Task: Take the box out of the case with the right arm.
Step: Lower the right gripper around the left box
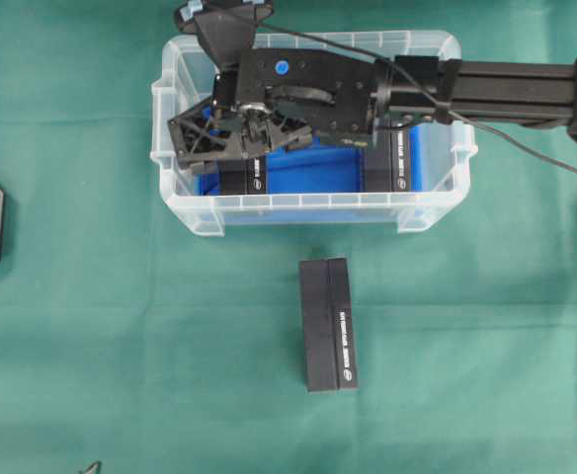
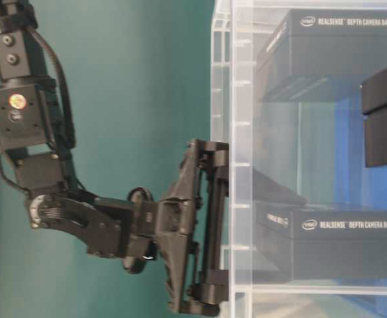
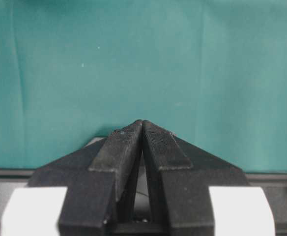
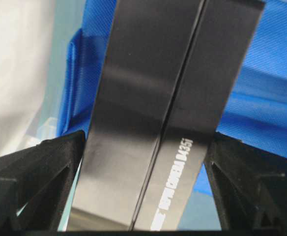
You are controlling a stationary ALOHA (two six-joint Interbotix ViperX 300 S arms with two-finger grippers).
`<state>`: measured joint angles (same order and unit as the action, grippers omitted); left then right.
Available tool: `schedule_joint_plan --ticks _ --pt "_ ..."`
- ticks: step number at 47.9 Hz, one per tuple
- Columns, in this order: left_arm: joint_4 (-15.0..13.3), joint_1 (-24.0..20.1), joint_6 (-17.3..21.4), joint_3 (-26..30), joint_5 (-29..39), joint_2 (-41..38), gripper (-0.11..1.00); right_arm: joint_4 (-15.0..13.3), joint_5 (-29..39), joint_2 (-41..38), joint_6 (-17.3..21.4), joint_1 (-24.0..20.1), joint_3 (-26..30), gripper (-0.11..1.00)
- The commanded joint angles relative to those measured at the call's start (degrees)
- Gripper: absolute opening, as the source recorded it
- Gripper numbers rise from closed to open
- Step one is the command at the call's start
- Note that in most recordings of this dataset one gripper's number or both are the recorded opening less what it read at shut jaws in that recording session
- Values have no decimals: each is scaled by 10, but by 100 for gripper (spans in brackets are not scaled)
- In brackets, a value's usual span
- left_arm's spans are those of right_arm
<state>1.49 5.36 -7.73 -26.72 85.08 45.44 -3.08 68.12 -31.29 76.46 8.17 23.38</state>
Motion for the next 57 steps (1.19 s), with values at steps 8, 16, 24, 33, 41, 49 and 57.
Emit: schedule_joint_plan --ticks 8,16,24,33,41,49,57 --pt "1 2 -1 15 -4 -4 2 12 -15 7 17 4 5 95" --pt "1 1 -1 15 -5 -4 2 12 -15 7 17 5 5 95" --pt "1 1 0 15 -5 -4 2 12 -13 7 18 5 5 95" --pt "2 1 0 15 -6 -3 2 4 5 6 18 5 4 89" --pt "2 2 0 15 -6 -3 2 -2 32 5 18 5 4 71" --pt "2 2 0 15 -6 -3 2 -3 22 6 19 5 4 69" --pt "1 2 0 16 -6 -3 2 -5 15 6 23 5 4 69"
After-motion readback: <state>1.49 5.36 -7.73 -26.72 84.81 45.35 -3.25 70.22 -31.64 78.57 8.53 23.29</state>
